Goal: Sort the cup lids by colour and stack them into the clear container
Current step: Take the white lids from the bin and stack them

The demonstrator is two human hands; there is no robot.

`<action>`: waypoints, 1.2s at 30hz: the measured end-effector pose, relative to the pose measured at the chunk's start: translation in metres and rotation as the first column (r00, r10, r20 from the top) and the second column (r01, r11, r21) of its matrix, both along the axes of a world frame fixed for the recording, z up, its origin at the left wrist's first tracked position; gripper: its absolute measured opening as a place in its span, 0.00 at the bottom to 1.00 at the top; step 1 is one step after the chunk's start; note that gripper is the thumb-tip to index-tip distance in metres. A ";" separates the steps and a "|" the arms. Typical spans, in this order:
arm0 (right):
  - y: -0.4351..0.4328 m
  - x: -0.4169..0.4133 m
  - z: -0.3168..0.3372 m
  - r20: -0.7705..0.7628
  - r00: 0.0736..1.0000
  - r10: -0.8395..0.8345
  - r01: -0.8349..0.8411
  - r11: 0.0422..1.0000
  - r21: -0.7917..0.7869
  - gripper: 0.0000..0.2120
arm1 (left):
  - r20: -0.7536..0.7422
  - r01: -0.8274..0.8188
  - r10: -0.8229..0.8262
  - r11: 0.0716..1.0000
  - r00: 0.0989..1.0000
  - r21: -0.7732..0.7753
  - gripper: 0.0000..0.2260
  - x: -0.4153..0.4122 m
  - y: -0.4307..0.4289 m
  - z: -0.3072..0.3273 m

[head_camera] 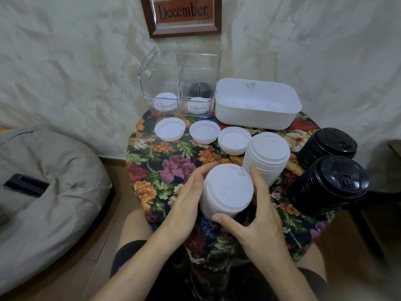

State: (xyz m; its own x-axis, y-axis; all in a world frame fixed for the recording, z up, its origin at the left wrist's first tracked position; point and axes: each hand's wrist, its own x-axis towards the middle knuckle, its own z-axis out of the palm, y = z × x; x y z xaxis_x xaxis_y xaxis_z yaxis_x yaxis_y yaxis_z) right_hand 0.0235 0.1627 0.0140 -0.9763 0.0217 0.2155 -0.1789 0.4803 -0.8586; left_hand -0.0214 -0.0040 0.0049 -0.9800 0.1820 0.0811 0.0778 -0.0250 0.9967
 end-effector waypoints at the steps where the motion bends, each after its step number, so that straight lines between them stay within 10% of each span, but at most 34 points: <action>1: 0.001 0.001 -0.001 -0.004 1.000 0.011 -0.011 1.000 0.003 0.48 | 0.003 0.002 -0.002 1.000 1.000 0.002 0.22 0.000 -0.001 0.000; 22: -0.009 -0.008 -0.010 -0.100 0.995 -0.002 -0.004 0.998 -0.055 0.36 | -0.008 0.000 -0.001 1.000 1.000 -0.030 0.12 -0.002 -0.008 0.007; 36: -0.008 -0.010 -0.011 -0.061 0.998 -0.026 0.018 0.992 -0.125 0.37 | -0.109 -0.103 0.090 0.987 0.990 -0.121 0.24 0.001 -0.007 0.003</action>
State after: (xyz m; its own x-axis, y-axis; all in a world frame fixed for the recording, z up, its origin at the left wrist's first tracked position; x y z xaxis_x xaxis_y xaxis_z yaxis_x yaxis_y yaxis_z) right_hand 0.0136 0.1546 0.0031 -0.9599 0.0739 0.2703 -0.2245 0.3748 -0.8995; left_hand -0.0208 -0.0108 0.0082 -0.9811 0.1019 0.1646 0.1758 0.1133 0.9779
